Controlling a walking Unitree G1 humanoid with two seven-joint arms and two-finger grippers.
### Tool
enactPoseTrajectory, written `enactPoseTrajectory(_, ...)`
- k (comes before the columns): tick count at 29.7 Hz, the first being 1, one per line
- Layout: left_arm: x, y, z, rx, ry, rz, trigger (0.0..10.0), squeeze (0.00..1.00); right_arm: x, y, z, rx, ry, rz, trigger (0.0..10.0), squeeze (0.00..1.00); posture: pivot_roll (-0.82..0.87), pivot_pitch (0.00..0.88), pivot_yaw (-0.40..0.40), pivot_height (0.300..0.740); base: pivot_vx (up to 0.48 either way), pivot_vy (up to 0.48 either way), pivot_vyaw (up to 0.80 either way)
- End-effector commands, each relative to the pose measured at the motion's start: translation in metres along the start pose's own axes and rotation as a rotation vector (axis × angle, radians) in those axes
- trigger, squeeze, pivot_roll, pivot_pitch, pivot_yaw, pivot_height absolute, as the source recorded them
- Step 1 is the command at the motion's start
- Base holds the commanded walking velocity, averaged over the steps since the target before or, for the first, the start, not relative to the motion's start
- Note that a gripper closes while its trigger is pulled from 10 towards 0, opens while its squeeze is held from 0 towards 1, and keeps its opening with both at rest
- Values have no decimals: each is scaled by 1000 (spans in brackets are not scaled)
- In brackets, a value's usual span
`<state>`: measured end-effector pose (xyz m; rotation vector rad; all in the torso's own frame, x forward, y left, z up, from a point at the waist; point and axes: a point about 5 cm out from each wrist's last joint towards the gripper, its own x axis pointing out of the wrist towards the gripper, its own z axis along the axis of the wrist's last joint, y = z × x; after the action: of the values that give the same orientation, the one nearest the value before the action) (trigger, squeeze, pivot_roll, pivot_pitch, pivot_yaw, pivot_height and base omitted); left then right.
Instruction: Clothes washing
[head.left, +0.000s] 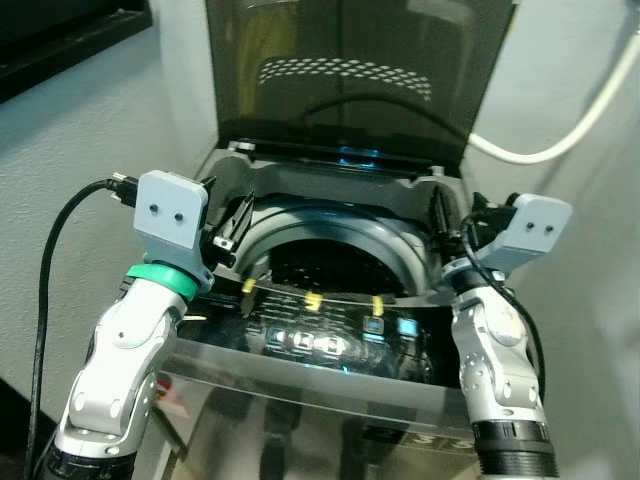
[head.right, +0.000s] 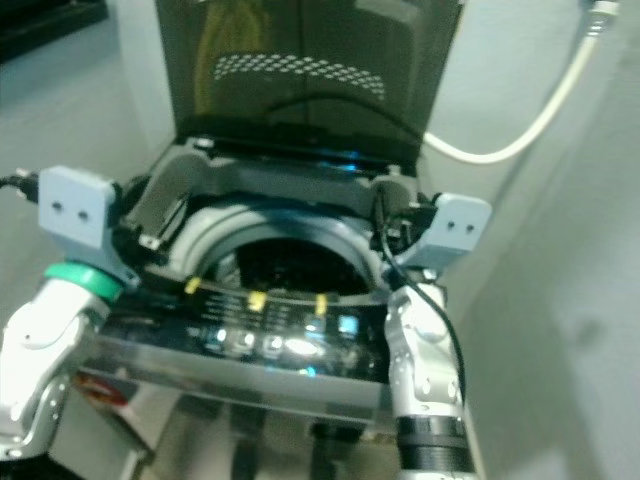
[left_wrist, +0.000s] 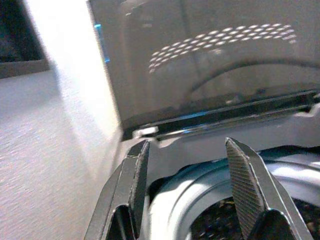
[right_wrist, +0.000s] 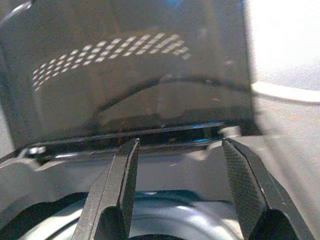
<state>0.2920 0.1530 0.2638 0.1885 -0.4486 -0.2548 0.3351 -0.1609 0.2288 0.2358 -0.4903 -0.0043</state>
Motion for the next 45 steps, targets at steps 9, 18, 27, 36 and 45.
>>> enactPoseTrajectory(9,0,1,-3,6,12,3,10000,0,1,0,0,43,0,-20,10000,0,80,23,5,740,0,0,86)
enactPoseTrajectory(18,1,2,-4,7,13,2,10000,0,1,2,-1,51,-2,-14,10000,0,81,22,5,740,0,0,0)
enactPoseTrajectory(27,1,2,-3,-12,8,3,10000,0,0,5,0,40,-7,7,10000,0,80,22,6,740,0,0,0)
enactPoseTrajectory(36,1,1,-2,-17,6,-1,10000,0,-1,9,0,33,-12,28,10000,0,81,24,5,740,-249,0,0)
enactPoseTrajectory(45,1,1,-2,-18,6,0,10000,0,-1,9,0,30,-10,31,10000,0,80,25,5,740,-349,0,0)
